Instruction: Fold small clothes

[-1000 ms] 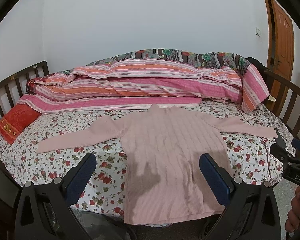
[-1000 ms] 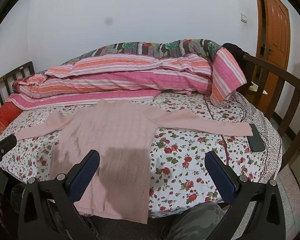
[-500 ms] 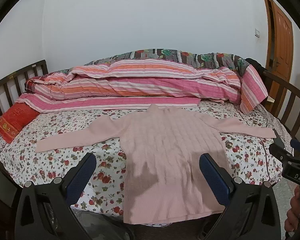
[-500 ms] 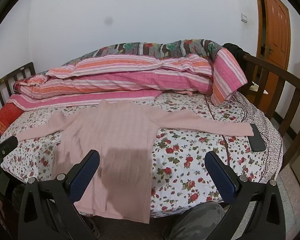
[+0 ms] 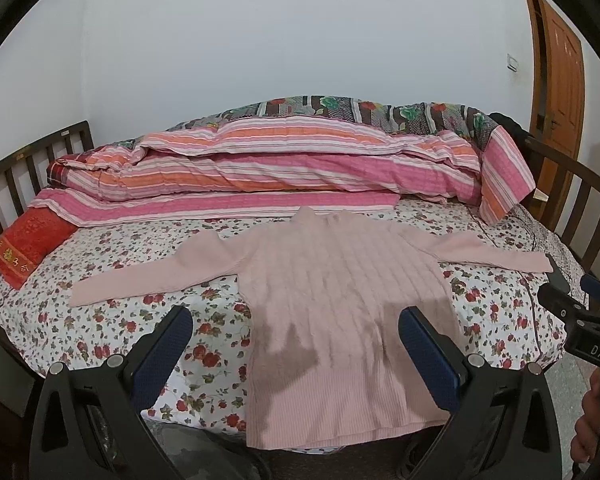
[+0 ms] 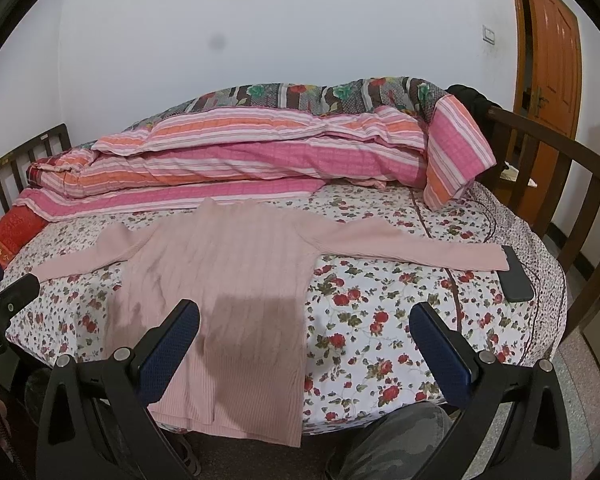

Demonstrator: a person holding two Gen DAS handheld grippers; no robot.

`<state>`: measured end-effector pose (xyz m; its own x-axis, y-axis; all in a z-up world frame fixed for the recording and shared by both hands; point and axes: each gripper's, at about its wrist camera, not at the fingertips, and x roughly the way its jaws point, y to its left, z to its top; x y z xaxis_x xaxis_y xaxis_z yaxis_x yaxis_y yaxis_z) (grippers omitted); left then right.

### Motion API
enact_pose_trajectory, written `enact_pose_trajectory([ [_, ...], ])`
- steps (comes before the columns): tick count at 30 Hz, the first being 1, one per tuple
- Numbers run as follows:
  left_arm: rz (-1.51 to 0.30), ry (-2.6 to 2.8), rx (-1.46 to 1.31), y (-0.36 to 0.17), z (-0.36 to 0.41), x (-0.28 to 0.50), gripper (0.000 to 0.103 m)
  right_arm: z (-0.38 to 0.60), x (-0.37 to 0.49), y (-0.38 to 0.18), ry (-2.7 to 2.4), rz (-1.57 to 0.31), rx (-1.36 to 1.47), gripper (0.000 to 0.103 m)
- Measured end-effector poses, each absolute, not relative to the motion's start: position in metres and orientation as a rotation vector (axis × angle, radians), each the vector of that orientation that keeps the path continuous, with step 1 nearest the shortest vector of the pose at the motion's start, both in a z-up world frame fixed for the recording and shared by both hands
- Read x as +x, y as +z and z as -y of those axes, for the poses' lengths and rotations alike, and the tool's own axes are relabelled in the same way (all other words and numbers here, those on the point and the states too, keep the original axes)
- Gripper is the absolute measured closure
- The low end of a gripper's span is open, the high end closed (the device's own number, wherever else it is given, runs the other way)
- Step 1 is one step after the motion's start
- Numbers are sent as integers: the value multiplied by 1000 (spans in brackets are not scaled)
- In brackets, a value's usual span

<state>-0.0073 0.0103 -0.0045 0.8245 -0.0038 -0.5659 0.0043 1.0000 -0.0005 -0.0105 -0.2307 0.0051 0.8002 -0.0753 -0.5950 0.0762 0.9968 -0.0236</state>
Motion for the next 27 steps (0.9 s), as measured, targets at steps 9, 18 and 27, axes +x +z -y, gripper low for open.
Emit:
enact_pose_trajectory([
  [9,-597,-16,3,-7,-7,-6,0,229,-9,3,-73,-637,-5,0],
  [18,-593,-29,3,-9,-8,-7,0,227,-8,2,-61,-637,7,0],
  [27,-582,-38,3,-9,-8,-2,0,227,-5,3,-50,-631,9,0],
])
